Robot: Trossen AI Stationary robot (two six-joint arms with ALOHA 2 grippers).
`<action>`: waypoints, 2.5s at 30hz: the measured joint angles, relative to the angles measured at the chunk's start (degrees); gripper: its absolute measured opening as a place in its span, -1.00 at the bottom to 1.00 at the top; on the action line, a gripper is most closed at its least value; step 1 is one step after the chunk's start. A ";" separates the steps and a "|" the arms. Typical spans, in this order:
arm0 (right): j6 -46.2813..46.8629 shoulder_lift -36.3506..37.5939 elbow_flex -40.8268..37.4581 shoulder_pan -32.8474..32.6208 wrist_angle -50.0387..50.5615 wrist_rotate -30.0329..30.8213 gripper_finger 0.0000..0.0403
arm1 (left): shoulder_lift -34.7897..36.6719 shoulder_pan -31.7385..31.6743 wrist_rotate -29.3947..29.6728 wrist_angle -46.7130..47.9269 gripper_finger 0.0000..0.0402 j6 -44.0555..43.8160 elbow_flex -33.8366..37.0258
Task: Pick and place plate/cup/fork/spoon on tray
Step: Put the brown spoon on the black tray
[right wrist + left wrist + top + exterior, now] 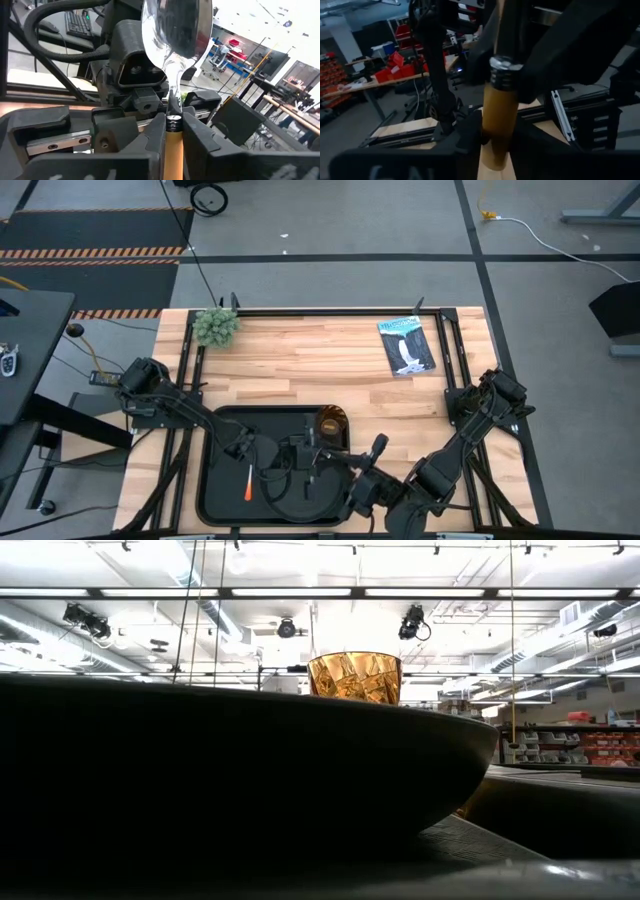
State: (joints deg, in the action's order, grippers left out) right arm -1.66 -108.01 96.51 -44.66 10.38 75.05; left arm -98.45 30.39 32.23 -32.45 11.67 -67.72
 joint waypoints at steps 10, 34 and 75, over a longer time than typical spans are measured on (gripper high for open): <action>4.00 0.00 0.00 0.02 2.11 0.79 -0.32 | 0.64 -0.45 2.75 1.81 -0.78 -5.09 0.11; 29.98 4.96 0.00 -1.46 41.32 -5.06 -0.08 | 4.70 5.84 2.32 43.10 -0.79 -50.13 4.60; 40.87 7.24 -6.18 19.15 70.65 -6.69 -0.26 | 7.97 28.93 -11.64 73.61 -0.82 -128.17 16.85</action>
State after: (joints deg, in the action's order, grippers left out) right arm 39.21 -100.77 90.33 -25.52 81.03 68.36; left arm -90.49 59.32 20.59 41.17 -116.50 -50.87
